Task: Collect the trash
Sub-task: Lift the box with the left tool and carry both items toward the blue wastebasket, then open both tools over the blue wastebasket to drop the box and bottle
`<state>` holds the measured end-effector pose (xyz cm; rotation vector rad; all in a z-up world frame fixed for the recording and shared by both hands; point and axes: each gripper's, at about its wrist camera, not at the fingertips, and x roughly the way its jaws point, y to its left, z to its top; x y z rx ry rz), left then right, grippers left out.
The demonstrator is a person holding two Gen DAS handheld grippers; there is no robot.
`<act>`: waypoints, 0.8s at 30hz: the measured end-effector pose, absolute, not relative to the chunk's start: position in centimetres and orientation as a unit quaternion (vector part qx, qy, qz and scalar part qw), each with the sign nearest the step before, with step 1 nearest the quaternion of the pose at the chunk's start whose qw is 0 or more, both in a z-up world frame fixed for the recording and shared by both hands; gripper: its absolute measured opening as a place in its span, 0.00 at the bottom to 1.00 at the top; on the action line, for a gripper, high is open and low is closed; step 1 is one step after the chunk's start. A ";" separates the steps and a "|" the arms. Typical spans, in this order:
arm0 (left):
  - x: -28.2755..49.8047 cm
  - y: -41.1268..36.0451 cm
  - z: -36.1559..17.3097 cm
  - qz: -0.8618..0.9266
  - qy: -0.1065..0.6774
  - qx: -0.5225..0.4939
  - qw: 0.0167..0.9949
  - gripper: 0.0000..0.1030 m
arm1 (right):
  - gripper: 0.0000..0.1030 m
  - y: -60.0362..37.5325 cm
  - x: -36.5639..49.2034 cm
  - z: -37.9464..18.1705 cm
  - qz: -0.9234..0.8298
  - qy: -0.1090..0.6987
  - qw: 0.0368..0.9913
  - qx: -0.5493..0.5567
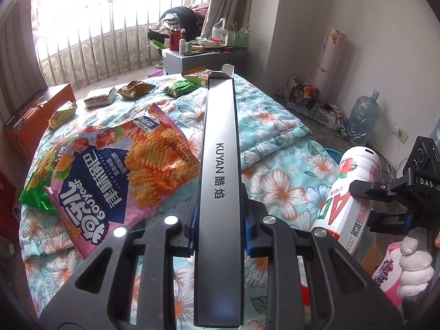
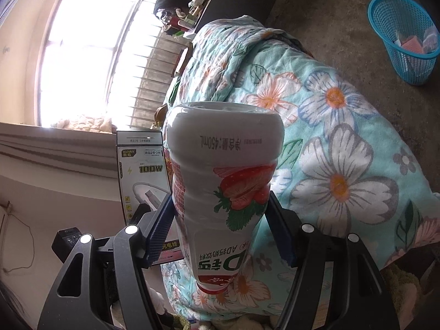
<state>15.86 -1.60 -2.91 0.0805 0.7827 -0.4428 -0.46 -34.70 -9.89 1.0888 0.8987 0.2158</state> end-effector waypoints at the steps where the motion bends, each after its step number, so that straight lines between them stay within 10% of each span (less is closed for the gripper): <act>1: 15.8 -1.6 -2.8 -0.214 0.377 0.039 0.900 0.22 | 0.63 -34.8 -0.5 -9.6 0.099 0.409 0.759 0.497; 13: 15.8 -5.8 1.1 -0.291 0.356 0.025 0.888 0.22 | 0.62 -40.2 -3.6 -5.9 0.082 0.333 0.793 0.503; 24: 19.4 -25.7 2.5 -0.457 0.384 0.067 0.800 0.22 | 0.62 -55.6 -10.4 -3.7 -0.097 0.219 0.827 0.509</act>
